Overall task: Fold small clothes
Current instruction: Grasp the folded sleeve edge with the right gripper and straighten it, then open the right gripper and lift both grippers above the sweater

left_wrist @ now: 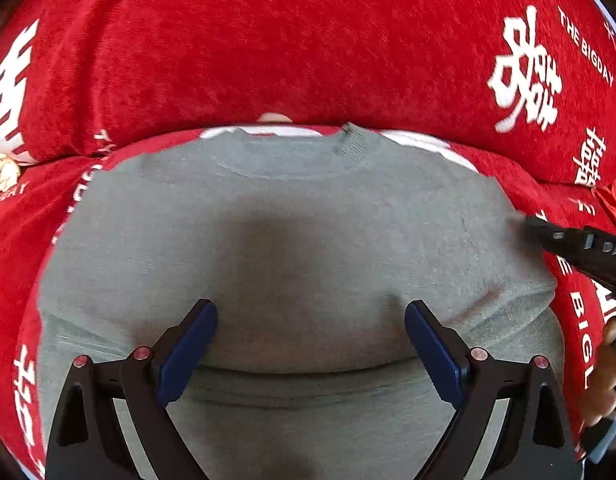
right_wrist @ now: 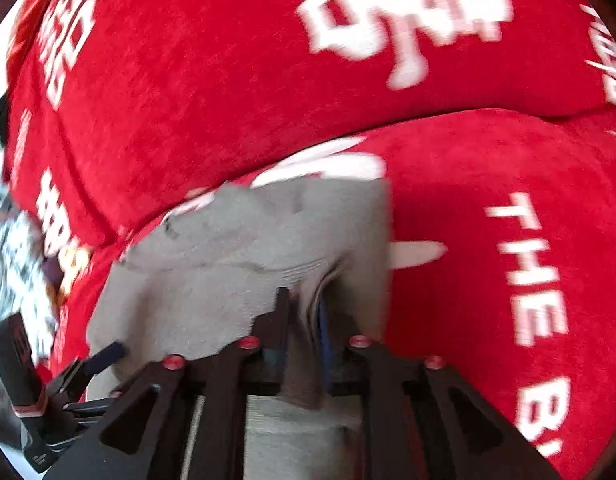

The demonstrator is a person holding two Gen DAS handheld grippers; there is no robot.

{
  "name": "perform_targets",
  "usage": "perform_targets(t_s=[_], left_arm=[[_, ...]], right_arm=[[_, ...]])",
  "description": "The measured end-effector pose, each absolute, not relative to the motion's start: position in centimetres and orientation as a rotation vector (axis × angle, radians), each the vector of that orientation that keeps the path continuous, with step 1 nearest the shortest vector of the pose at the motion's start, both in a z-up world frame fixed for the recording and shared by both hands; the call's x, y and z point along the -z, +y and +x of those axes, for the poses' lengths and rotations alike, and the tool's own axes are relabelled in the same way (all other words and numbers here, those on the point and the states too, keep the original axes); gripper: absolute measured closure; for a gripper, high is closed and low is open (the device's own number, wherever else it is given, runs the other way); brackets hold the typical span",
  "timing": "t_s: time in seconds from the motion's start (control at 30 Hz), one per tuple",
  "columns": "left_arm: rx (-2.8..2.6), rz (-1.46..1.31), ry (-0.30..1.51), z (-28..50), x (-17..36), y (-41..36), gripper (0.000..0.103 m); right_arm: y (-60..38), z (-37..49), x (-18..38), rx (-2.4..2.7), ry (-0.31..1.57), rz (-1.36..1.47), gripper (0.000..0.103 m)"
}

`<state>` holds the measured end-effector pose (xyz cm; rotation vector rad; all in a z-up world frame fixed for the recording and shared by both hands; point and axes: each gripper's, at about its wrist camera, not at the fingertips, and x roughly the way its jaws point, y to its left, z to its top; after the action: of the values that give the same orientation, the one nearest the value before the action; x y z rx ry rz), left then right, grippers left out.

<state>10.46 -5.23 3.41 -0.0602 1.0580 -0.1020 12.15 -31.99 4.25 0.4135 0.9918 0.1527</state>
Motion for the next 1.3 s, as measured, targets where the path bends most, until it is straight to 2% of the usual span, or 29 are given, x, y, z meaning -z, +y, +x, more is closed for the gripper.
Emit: perform_targets(t_s=[0.1,0.17,0.2,0.33,0.43,0.63,0.8,0.83,0.97,1.07,1.17,1.3], left_arm=[[0.069,-0.072,1.054,11.1,-3.5,-3.6,0.008],[0.057,-0.092,1.085,11.8,-3.0,-3.1,0.008],[0.059,-0.09,1.098,12.0,-2.8,-3.1,0.008],[0.037,-0.034,1.125,12.4,-1.7,-3.5,0.008],[0.046,-0.015,1.119,12.3,-1.7,-2.8,0.008],[-0.022,-0.086,1.072,13.6,-3.6,1.7,0.008],[-0.059,-0.06,1.189,16.2,-0.7,3.8,0.008],[-0.051,-0.064,1.178,16.1,-0.6,4.3,0.004],[-0.082,-0.053,1.131,14.6,-2.3,5.3,0.004],[-0.032,-0.081,1.106,13.3,-3.4,4.5,0.004],[0.023,0.012,1.103,12.0,-3.2,1.7,0.004],[0.028,0.073,1.117,10.7,-1.9,0.8,0.003]], right_arm=[[-31.7,10.6,-6.7,-0.145,0.903,0.37,0.063],[-29.6,10.2,-7.6,-0.21,0.891,0.325,0.036],[-28.5,10.3,-7.6,-0.234,0.897,0.308,0.033],[-24.7,11.7,-5.1,-0.281,1.008,0.216,0.033],[-25.4,12.8,-2.6,-0.101,1.057,0.1,0.035],[-25.6,12.1,-4.2,-0.033,1.031,0.045,0.033],[-21.2,12.4,-4.3,-0.142,1.05,-0.055,0.032],[-20.9,12.9,-3.4,-0.131,1.09,-0.075,0.032],[-21.7,12.8,-3.6,0.021,1.085,-0.097,0.029],[-20.9,11.9,-4.9,-0.05,1.063,-0.056,0.028],[-19.0,10.8,-4.4,-0.149,1.095,-0.04,0.028],[-17.8,8.8,-3.2,-0.127,1.071,-0.138,0.028]])
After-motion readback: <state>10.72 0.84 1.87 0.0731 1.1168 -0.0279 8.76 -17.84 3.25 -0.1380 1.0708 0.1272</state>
